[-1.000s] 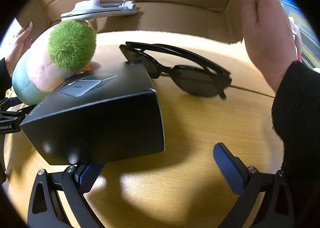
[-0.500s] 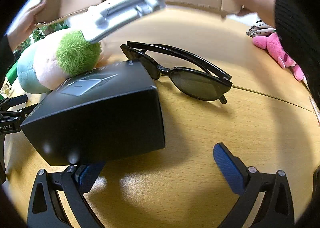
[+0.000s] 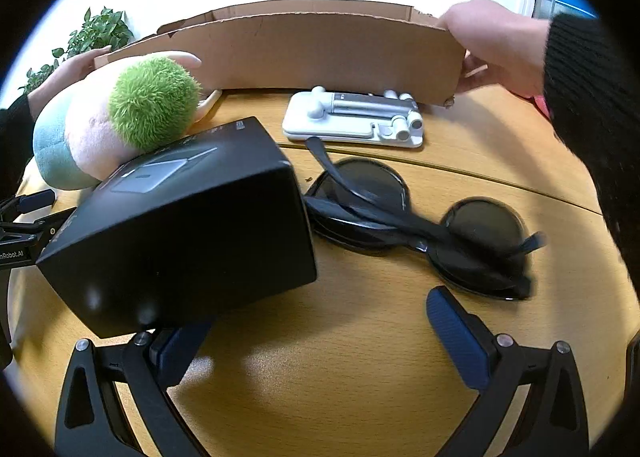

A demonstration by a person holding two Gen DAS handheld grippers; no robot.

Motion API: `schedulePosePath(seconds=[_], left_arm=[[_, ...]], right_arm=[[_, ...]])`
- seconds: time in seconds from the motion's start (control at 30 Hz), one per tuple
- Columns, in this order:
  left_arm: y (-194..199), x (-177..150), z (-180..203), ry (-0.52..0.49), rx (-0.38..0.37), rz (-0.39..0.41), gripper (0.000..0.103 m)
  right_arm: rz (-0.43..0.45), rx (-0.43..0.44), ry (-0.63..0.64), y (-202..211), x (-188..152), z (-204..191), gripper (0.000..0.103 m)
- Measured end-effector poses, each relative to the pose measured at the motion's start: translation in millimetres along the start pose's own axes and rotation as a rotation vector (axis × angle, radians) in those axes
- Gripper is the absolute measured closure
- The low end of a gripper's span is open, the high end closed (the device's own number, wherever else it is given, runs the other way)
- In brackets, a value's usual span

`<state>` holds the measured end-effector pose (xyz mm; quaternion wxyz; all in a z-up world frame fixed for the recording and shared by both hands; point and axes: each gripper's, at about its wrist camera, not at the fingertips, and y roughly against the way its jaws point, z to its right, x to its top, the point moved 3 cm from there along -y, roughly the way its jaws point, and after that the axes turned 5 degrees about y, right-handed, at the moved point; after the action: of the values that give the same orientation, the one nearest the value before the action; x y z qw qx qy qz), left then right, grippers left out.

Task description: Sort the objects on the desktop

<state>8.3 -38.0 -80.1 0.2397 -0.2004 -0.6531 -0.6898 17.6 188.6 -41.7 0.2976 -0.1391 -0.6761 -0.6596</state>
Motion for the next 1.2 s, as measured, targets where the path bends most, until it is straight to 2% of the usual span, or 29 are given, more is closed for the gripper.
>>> schedulePosePath(seconds=[1.2], left_arm=[[-0.1,2.0,2.1,-0.002,-0.001,-0.001,0.0]], right_arm=[[0.0,0.001,-0.001,0.7,-3.2,2.0,0.0]])
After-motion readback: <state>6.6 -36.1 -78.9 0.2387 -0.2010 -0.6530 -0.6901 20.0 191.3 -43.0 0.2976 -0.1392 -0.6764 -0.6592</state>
